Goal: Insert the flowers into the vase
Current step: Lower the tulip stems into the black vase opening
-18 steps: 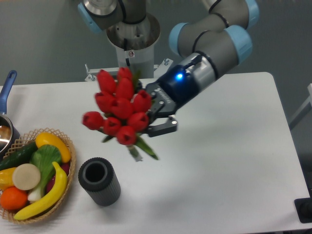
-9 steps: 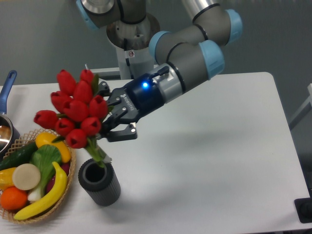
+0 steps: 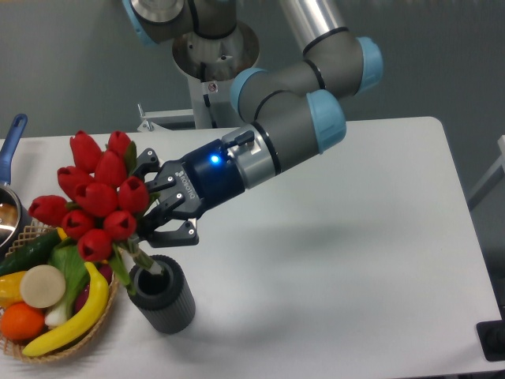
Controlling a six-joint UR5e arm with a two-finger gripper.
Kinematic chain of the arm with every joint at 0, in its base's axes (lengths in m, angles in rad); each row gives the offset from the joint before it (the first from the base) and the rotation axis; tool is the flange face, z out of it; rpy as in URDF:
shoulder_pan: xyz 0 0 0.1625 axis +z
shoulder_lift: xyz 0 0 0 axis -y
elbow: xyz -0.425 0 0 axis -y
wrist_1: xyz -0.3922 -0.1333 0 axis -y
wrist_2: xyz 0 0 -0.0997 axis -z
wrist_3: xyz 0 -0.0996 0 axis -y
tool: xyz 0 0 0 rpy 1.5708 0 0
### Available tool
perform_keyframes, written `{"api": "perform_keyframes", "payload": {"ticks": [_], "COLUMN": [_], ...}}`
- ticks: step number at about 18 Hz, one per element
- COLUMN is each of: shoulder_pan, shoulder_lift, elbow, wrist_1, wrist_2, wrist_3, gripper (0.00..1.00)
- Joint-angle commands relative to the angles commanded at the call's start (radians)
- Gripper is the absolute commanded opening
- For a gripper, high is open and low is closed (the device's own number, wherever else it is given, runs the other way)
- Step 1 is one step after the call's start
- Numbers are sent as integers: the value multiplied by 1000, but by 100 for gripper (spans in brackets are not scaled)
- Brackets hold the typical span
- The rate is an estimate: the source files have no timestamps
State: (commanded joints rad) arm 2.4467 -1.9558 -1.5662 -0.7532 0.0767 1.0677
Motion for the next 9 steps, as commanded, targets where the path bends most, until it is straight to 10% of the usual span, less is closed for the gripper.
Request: {"api": "perform_keyframes", "payload": {"ticks": [9], "shoulder_pan": [0], "shoulder_lift": [-57], "elbow": [-20], "wrist_1": [0], "wrist_2": [2], "wrist_3": [2], "gripper": [39]}}
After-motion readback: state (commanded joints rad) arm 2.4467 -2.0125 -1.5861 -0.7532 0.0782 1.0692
